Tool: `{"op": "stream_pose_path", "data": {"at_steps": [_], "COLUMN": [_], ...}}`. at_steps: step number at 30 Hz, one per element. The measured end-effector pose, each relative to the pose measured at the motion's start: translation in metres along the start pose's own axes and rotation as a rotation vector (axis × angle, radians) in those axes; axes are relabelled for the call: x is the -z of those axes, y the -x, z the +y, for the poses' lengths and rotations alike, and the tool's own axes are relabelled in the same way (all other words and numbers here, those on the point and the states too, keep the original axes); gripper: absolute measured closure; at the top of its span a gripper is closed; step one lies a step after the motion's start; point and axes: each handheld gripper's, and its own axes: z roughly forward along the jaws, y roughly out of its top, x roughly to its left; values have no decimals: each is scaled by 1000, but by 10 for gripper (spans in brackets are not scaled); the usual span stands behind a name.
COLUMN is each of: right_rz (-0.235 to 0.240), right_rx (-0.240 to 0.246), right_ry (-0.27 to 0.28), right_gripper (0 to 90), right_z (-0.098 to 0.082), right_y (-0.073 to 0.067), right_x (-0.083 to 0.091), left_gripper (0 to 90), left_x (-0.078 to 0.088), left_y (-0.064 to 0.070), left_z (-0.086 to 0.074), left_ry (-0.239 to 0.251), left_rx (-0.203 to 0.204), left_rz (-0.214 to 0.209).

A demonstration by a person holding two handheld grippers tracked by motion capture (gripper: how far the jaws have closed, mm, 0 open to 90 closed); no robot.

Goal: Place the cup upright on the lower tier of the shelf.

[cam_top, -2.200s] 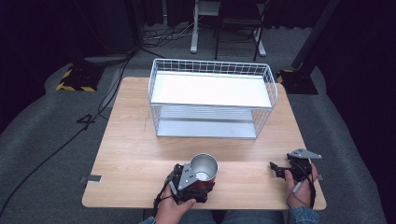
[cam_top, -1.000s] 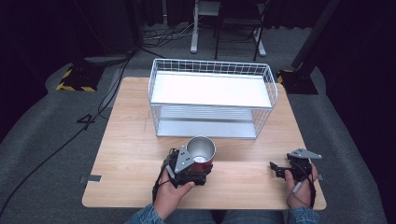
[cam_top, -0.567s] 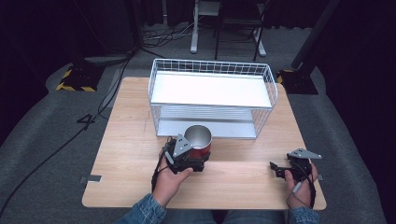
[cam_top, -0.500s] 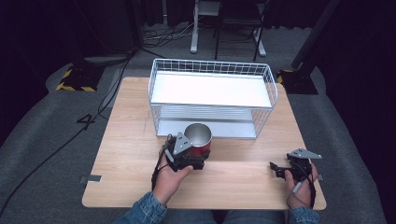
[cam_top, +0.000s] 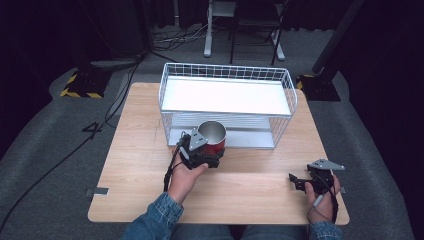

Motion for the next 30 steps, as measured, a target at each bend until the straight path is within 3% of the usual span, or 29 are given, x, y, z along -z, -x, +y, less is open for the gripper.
{"op": "stream_pose_path", "data": {"at_steps": [6, 16, 30], "right_rz": [-1, -1, 3], "right_rx": [1, 8, 12], "right_ry": [0, 3, 4], "right_gripper": [130, 130, 130], "right_z": [0, 0, 0], "right_y": [0, 0, -1], "right_x": [0, 0, 0], "left_gripper": [83, 83, 82], "left_x": [-13, -35, -67], "left_y": [-3, -12, -24], "left_z": [5, 4, 10], "left_ry": [11, 62, 101], "left_rx": [-13, 29, 45], "left_rz": [21, 60, 125]}}
